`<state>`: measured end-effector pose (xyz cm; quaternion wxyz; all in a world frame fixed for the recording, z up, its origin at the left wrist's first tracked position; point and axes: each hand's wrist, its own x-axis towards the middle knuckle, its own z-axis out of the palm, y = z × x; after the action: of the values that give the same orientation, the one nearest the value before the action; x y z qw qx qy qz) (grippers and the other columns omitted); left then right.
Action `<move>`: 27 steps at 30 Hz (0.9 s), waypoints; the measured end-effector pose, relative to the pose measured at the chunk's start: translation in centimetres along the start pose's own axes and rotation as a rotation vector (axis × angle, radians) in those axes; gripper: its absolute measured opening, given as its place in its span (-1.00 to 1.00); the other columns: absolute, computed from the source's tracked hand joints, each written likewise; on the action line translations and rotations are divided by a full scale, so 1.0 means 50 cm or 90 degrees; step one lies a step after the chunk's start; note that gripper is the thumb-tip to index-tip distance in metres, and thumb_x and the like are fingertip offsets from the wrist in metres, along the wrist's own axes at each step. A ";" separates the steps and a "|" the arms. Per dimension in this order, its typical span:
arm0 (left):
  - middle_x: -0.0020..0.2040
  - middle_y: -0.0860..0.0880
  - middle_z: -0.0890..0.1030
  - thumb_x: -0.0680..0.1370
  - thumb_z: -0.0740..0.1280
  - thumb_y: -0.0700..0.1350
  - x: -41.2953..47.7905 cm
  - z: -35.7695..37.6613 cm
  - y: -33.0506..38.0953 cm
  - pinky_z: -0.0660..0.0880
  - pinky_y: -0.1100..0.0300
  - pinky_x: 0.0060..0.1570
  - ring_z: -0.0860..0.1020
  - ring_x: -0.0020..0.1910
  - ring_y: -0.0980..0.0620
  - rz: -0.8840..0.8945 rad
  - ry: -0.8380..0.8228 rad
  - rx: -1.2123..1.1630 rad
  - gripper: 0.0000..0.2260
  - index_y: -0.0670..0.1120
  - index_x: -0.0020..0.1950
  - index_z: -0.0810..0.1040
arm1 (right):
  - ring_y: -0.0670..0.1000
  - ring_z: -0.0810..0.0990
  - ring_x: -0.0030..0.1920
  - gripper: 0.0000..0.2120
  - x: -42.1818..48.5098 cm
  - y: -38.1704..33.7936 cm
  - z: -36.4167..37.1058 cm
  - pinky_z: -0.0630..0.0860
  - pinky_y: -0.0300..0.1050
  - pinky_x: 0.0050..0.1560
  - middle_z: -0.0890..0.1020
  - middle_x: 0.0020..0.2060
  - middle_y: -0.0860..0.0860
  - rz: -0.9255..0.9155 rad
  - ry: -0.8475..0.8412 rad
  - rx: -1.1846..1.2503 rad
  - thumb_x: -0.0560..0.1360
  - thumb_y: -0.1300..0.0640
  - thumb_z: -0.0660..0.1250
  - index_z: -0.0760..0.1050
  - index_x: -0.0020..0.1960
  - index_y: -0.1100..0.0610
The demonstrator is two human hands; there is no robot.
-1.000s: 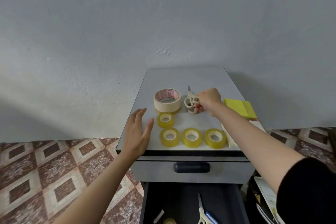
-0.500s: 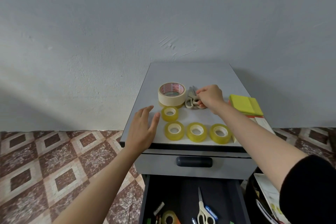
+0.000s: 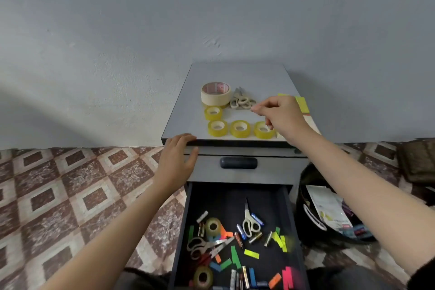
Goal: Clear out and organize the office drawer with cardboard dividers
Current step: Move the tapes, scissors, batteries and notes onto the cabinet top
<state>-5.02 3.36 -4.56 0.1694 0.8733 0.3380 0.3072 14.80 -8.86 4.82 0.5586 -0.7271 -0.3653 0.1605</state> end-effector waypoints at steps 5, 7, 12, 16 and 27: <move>0.20 -0.10 0.52 0.55 0.29 -0.18 -0.145 0.025 -0.010 0.25 0.20 0.22 0.39 0.26 -0.07 -0.030 -0.112 -0.010 -0.75 -0.16 0.23 0.50 | -0.17 0.34 -0.61 -0.81 -0.160 0.087 0.016 0.33 -0.33 -0.51 0.45 -0.55 -0.01 0.040 -0.086 -0.007 0.42 0.23 0.44 0.53 -0.35 0.19; 0.20 -0.08 0.52 0.55 0.29 -0.17 -0.194 0.049 -0.025 0.24 0.23 0.21 0.38 0.26 -0.05 -0.038 -0.152 -0.013 -0.76 -0.15 0.21 0.51 | -0.18 0.34 -0.62 -0.82 -0.206 0.137 0.032 0.33 -0.36 -0.51 0.44 -0.53 0.01 0.075 -0.106 -0.014 0.43 0.22 0.43 0.54 -0.31 0.25; 0.20 -0.04 0.51 0.55 0.28 -0.14 -0.298 0.130 -0.073 0.32 0.18 0.18 0.41 0.24 -0.05 -0.081 -0.308 0.019 -0.77 -0.11 0.20 0.52 | -0.19 0.38 -0.60 -0.82 -0.280 0.272 0.086 0.32 -0.40 -0.53 0.49 -0.56 -0.11 0.174 -0.173 -0.058 0.45 0.21 0.42 0.56 -0.32 0.16; 0.19 -0.07 0.51 0.54 0.29 -0.17 -0.327 0.181 -0.099 0.37 0.18 0.12 0.45 0.19 -0.05 -0.126 -0.415 0.050 -0.76 -0.13 0.20 0.53 | -0.14 0.44 -0.47 -0.88 -0.296 0.361 0.119 0.38 -0.36 -0.47 0.51 -0.44 -0.06 0.246 -0.227 -0.123 0.48 0.20 0.39 0.58 -0.24 0.15; 0.14 -0.20 0.55 0.58 0.21 -0.10 -0.282 0.304 -0.157 0.40 0.10 0.11 0.49 0.14 -0.15 -0.188 -0.616 0.184 -0.73 -0.24 0.18 0.50 | 0.09 0.60 -0.16 -0.89 -0.222 0.565 0.178 0.60 0.00 -0.09 0.65 -0.11 0.10 0.386 -0.182 -0.341 0.45 0.18 0.37 0.66 -0.10 0.18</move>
<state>-7.18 -2.16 -25.92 0.2250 0.8730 0.3795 -0.2079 11.48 -13.62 -26.29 0.2216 -0.8915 -0.2371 0.3161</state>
